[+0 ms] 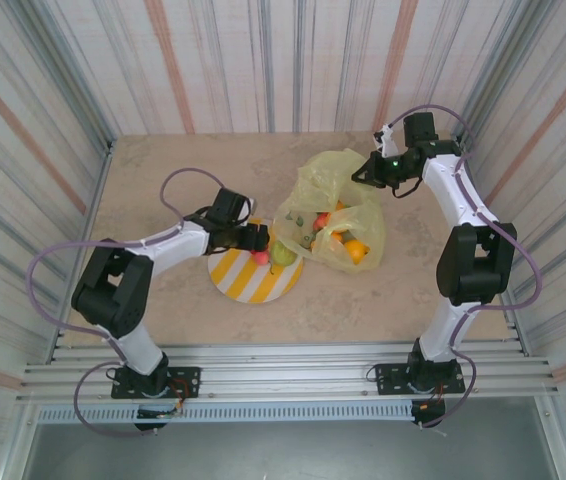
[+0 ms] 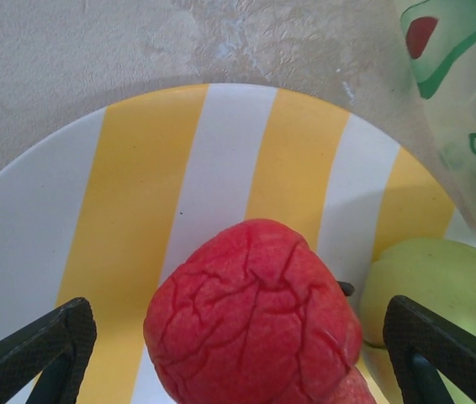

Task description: Place the fruits into the plastic bag

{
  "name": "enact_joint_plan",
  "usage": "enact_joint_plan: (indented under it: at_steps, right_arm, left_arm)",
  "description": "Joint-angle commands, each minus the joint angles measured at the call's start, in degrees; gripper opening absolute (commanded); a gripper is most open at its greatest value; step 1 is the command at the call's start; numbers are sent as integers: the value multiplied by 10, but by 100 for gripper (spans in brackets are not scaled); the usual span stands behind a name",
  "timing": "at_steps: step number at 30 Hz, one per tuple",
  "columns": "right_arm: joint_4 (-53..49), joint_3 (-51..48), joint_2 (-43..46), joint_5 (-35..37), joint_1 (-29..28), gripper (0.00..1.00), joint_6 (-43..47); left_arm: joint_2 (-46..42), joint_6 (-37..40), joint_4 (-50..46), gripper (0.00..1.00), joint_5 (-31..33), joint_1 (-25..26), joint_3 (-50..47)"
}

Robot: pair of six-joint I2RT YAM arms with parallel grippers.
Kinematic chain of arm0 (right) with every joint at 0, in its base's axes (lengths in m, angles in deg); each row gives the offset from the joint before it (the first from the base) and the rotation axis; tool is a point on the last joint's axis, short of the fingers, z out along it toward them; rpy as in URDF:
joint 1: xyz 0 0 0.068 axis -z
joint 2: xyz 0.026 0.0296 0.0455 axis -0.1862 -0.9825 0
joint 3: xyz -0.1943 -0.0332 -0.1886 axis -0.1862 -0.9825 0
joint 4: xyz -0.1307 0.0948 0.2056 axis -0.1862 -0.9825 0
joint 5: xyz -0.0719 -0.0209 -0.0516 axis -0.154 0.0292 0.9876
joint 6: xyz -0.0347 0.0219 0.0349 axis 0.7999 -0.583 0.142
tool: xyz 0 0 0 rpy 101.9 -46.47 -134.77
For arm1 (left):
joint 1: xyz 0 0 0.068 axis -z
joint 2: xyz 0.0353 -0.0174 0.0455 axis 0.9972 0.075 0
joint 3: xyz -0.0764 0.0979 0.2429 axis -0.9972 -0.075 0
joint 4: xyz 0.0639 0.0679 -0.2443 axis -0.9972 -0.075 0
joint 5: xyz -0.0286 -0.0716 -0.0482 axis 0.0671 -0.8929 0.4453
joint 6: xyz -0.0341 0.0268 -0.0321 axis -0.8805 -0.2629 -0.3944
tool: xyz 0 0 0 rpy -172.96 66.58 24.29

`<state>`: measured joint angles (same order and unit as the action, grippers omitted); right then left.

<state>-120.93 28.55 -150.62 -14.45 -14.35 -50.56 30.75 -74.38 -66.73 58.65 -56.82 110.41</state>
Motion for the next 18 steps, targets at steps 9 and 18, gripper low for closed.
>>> enact_joint_plan:
  at_steps: [9,18]
  right_arm:
    - [-11,-6,-6,-11,6,0,11]
    - [-10,-8,-6,-11,6,0,11]
  left_arm:
    - [4,-9,-26,90,49,-15,6]
    - [20,-11,-22,85,21,-20,9]
